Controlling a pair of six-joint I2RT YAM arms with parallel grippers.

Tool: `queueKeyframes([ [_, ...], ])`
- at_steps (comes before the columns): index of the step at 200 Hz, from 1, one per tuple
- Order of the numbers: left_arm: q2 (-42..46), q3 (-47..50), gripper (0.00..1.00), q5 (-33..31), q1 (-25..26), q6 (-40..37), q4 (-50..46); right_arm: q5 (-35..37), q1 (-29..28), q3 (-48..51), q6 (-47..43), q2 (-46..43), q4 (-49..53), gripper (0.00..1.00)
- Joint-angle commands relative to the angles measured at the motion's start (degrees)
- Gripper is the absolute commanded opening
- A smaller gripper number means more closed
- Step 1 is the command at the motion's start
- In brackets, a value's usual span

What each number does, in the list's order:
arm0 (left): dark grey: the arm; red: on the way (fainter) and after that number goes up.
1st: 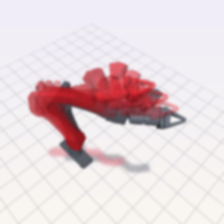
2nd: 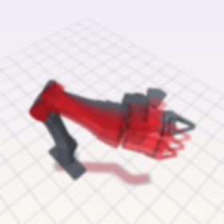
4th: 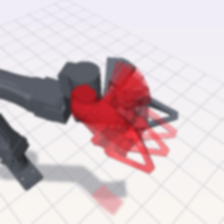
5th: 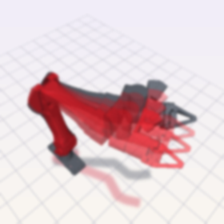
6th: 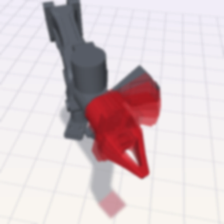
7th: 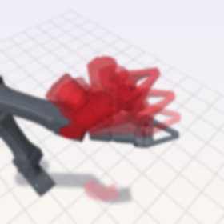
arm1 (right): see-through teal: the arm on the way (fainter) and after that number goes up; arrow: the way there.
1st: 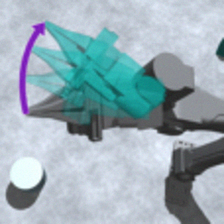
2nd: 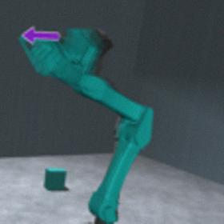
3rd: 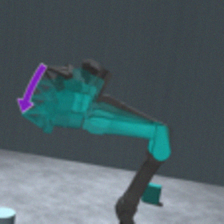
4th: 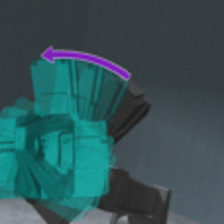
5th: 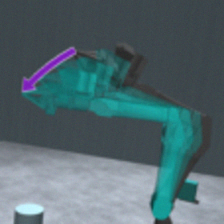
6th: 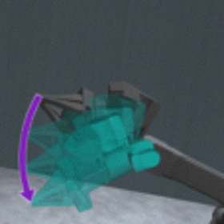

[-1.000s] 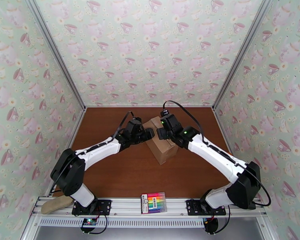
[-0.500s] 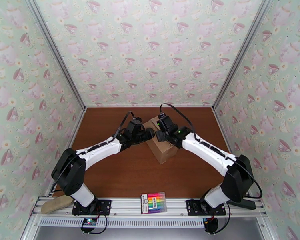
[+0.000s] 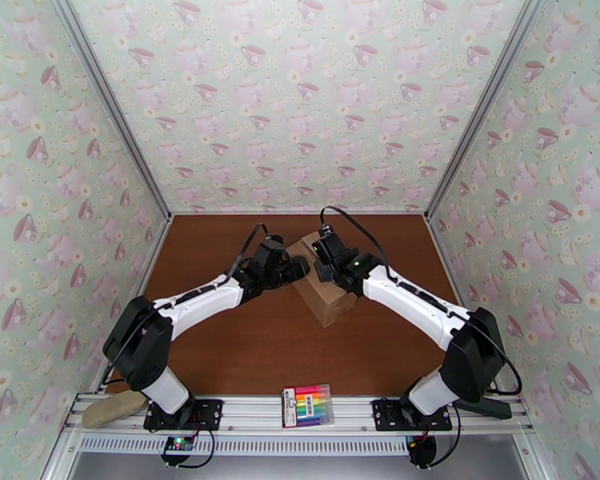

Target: Unpack the express box

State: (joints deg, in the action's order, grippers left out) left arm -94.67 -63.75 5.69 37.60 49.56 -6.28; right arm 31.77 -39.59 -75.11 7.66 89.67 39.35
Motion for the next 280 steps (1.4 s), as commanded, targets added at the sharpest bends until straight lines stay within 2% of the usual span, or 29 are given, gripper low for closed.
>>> queueKeyframes([
  [1,-2.4,3.4,0.7,-3.4,-0.7,-0.4,-9.8,6.2,2.6,-1.1,0.3,-1.7,2.9,0.83],
  [158,-2.5,5.3,0.69,-4.0,-1.3,0.0,-10.7,3.8,7.8,-3.9,-0.8,-3.4,2.5,0.83],
  [280,-0.2,2.7,0.69,-7.3,-1.9,-3.6,-15.9,-11.0,20.5,-0.1,0.8,-3.4,-0.3,0.83],
])
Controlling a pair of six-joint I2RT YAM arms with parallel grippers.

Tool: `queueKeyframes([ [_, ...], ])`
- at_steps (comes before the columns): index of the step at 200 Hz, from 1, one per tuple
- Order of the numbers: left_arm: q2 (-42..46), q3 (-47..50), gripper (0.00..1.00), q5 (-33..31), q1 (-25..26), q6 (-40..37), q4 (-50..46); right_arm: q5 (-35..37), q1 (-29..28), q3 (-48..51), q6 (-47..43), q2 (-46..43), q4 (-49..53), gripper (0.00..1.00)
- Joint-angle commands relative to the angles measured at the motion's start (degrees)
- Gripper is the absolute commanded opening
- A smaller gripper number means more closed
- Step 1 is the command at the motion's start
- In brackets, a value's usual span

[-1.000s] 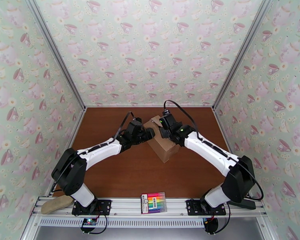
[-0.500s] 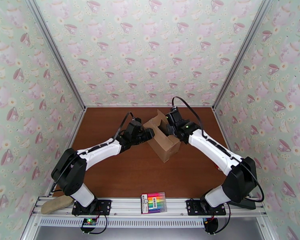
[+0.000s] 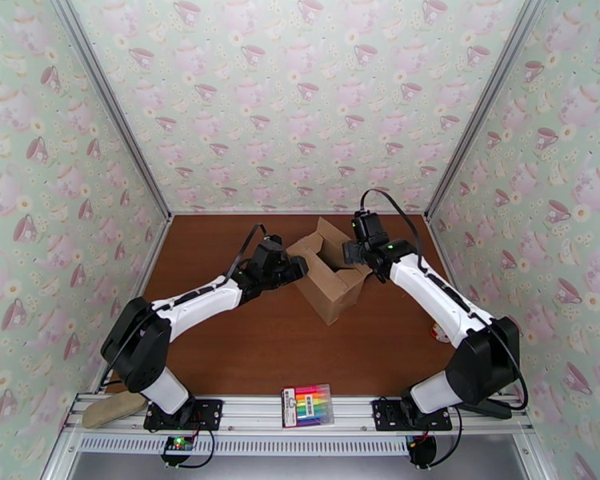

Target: Unpack the express box

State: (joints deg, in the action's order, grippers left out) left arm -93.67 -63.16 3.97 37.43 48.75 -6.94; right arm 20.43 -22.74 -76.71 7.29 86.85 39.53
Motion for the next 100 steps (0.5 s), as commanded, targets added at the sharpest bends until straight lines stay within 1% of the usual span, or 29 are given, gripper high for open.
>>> queueKeyframes([
  [1,-1.2,2.1,0.69,-5.6,-1.8,-2.8,-15.2,0.3,3.6,1.5,1.2,-0.5,-0.5,0.82],
  [25,-1.0,1.9,0.69,-5.5,-2.1,-3.0,-15.5,-2.4,4.3,2.1,1.5,-1.5,-0.6,0.83],
  [50,-0.8,1.8,0.69,-5.6,-2.1,-3.3,-15.8,-7.1,4.4,1.4,2.0,-3.9,-0.1,0.85],
  [78,-0.8,1.8,0.69,-5.5,-2.2,-3.3,-15.6,-12.6,4.4,0.8,2.6,-6.0,0.3,0.85],
  [100,-0.6,1.7,0.69,-5.3,-2.1,-3.3,-15.2,-15.3,4.4,0.8,3.3,-5.9,0.5,0.84],
])
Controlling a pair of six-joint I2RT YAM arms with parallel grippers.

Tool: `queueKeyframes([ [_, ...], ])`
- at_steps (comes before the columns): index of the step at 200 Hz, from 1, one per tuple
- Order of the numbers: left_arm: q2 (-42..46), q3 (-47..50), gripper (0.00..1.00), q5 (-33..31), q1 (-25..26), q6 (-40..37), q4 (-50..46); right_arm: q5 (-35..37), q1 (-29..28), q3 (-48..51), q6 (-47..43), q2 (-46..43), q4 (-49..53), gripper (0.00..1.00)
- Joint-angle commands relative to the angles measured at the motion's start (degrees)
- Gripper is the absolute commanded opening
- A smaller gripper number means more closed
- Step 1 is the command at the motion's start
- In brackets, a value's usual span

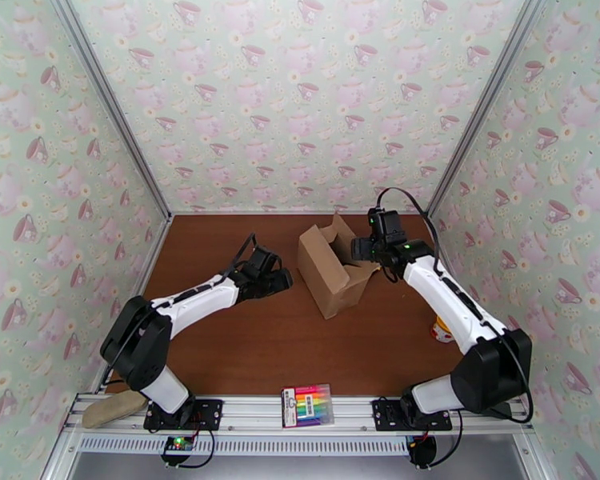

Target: Unpack the express box

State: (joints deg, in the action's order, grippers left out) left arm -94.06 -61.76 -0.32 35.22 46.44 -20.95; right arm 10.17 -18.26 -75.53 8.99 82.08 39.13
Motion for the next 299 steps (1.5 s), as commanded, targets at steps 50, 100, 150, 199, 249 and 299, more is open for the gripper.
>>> queueKeyframes([
  [50,1.6,0.2,0.69,-0.7,0.1,-1.3,-0.1,-7.8,-0.1,0.3,2.3,0.7,0.3,0.58],
  [100,3.6,-1.4,0.69,0.0,0.0,-2.9,-0.3,-13.2,-0.1,0.5,3.3,1.7,-0.2,0.3],
  [150,5.0,-6.0,0.69,-0.4,0.0,-6.3,-4.2,-23.1,-0.1,2.3,7.6,-1.4,-2.2,0.08],
  [199,6.9,-9.2,0.7,-0.9,0.0,-8.4,-6.8,-27.1,-0.1,5.8,10.3,-4.3,-3.2,0.07],
  [249,2.8,-23.0,0.73,2.0,0.5,-15.1,-17.2,-26.8,-0.8,7.2,11.0,-5.9,-3.1,0.08],
  [299,-7.3,-38.5,0.74,3.3,2.3,-19.0,-27.1,-27.2,-1.3,9.4,12.4,-6.6,-5.3,0.08],
])
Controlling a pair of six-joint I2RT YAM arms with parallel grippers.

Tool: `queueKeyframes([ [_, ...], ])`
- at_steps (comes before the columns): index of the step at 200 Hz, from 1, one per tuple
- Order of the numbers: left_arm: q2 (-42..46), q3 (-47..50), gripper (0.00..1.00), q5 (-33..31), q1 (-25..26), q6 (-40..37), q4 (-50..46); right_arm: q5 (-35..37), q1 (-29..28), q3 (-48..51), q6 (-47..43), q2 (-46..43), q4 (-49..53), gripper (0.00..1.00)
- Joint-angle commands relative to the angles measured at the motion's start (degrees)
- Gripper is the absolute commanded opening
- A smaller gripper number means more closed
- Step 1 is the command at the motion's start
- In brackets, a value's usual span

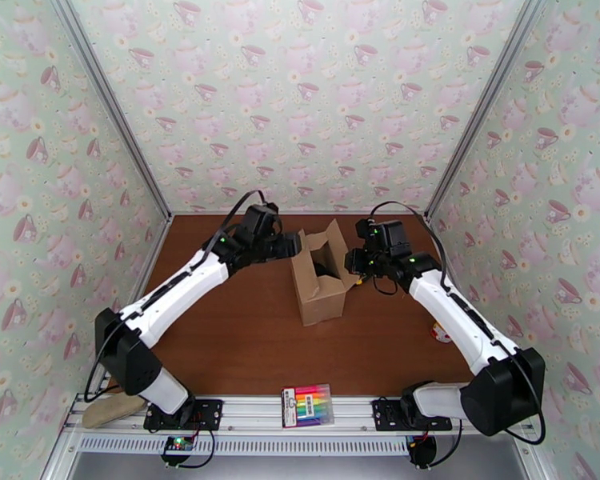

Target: Unpack the express box

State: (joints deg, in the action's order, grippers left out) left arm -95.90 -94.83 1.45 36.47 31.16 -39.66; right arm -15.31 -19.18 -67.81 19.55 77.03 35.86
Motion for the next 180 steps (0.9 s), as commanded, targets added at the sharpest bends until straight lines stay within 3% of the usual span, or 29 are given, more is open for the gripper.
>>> queueKeyframes([
  [1,-5.7,-5.7,0.74,1.5,1.0,-3.8,-8.6,-1.7,-0.4,1.7,1.9,-1.5,-2.1,0.08],
  [103,-26.4,-38.5,0.74,-15.5,8.8,-11.3,-35.0,0.7,-1.4,2.9,1.3,-2.4,-2.6,0.1],
  [129,-28.2,-39.3,0.74,-20.9,10.2,-12.3,-37.7,0.9,-1.4,3.2,1.2,-2.5,-3.0,0.1],
  [180,-27.7,-38.2,0.74,-22.2,10.4,-12.4,-38.4,1.5,-1.4,3.2,0.7,-2.8,-2.3,0.1],
])
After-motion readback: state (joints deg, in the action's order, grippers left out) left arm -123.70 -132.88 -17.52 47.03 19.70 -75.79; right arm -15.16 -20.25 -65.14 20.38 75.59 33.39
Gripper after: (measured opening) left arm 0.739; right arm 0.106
